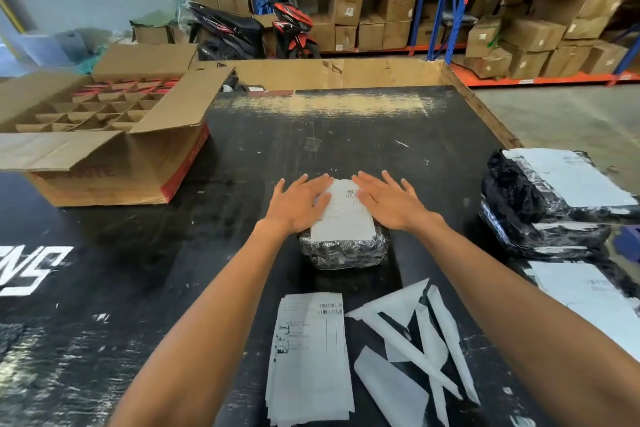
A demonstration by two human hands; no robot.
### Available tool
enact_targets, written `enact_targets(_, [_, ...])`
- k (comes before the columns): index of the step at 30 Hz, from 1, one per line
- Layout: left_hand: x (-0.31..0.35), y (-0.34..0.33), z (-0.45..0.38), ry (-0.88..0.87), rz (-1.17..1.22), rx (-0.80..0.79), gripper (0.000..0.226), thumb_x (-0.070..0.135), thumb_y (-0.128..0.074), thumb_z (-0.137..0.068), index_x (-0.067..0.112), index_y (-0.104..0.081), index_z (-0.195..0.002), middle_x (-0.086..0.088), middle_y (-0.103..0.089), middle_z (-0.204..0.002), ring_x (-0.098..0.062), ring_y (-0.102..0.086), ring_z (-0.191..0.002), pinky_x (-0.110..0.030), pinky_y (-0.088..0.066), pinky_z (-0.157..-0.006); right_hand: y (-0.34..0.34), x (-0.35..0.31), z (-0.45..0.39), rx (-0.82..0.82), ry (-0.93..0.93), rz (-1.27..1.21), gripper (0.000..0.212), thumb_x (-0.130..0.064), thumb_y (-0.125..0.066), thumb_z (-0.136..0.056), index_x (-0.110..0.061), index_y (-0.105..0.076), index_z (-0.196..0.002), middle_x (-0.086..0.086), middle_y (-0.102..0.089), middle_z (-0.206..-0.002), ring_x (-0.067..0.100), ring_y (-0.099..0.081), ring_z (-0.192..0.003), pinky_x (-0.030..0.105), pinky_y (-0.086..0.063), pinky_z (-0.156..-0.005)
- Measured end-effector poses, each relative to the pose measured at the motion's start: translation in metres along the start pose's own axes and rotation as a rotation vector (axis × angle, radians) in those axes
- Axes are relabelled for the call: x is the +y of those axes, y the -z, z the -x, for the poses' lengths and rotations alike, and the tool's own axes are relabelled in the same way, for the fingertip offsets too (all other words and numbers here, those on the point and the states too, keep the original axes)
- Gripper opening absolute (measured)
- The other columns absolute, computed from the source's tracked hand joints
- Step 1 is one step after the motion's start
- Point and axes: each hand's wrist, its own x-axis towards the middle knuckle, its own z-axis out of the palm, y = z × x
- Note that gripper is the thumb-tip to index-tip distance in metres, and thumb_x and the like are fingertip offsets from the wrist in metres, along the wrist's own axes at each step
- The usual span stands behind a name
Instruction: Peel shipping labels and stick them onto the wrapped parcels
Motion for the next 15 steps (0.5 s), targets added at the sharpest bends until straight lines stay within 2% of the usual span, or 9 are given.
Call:
enact_targets(5, [0.006, -0.003, 0.000, 0.066, 0.075, -0.039, 0.051, 0.043, -0.023, -0.105, 0.041, -0.021, -0.156, 0.022, -0.015, -0.164, -0.018, -0.007, -0.155, -0.061, -0.003, -0.120, -0.005, -0.025, -0.009, -0.017, -0.168, -0.141, 0.057, -0.045, -0.021, -0.106, -0.032, -0.011, -0.160, -0.011, 0.001, -0.169, 0.039, -0.016, -0.152, 0.058, -0.020, -0.119])
enact_targets(10, [0.020, -0.001, 0.003, 0.108, 0.051, -0.119, 0.055, 0.048, -0.019, -0.104, 0.039, -0.009, -0.158, 0.019, -0.002, -0.166, -0.021, 0.005, -0.155, -0.067, 0.001, -0.117, -0.006, -0.036, -0.013, -0.058, -0.257, -0.301, 0.065, -0.041, -0.027, -0.104, -0.023, -0.002, -0.161, -0.004, 0.018, -0.168, 0.035, -0.015, -0.154, 0.052, -0.026, -0.119])
enact_targets(15, [0.024, -0.008, 0.009, 0.114, 0.098, -0.095, 0.056, 0.052, -0.018, -0.104, 0.042, -0.005, -0.157, 0.018, 0.003, -0.166, -0.021, 0.010, -0.154, -0.066, 0.001, -0.118, -0.020, -0.054, 0.018, 0.082, -0.344, -0.273, 0.063, -0.051, -0.020, -0.106, -0.030, 0.002, -0.161, 0.008, 0.010, -0.169, 0.044, -0.034, -0.143, 0.053, -0.029, -0.113])
